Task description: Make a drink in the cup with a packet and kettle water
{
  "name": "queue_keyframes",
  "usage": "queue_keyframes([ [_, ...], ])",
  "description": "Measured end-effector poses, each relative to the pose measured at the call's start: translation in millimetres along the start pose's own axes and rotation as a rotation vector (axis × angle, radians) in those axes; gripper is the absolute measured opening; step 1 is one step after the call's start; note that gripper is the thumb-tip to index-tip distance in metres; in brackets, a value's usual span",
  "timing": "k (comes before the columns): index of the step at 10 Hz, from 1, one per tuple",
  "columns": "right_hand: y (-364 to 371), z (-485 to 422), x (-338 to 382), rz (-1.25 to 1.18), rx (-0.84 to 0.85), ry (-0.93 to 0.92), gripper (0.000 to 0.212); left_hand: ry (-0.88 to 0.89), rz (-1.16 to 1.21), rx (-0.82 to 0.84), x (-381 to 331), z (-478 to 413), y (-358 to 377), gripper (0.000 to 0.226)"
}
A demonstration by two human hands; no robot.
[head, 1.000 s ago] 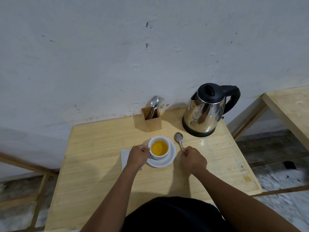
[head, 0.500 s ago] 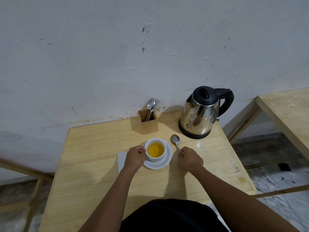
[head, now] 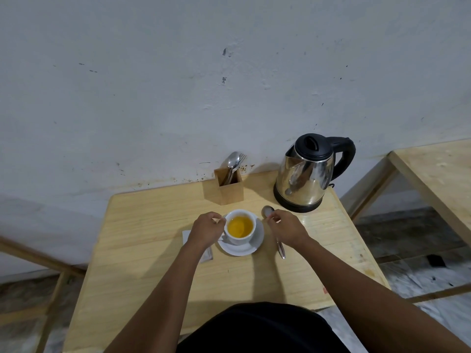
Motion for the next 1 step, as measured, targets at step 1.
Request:
queue_keyframes([
  [1,-12.1,-5.6,34.5,-0.036,-0.024,-0.088,0.017,0.054,0.011,-0.012,-28.6,-1.0,-17.0,0.035],
])
Point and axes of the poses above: each hand's wrist, its own z-axis away from the middle knuckle, its own y-axis out of the palm, x = y × z, the point moved 8 cm from there along -z, towards the middle knuckle, and after that the axes turned 2 degrees about -x, right-handed, at the moved point
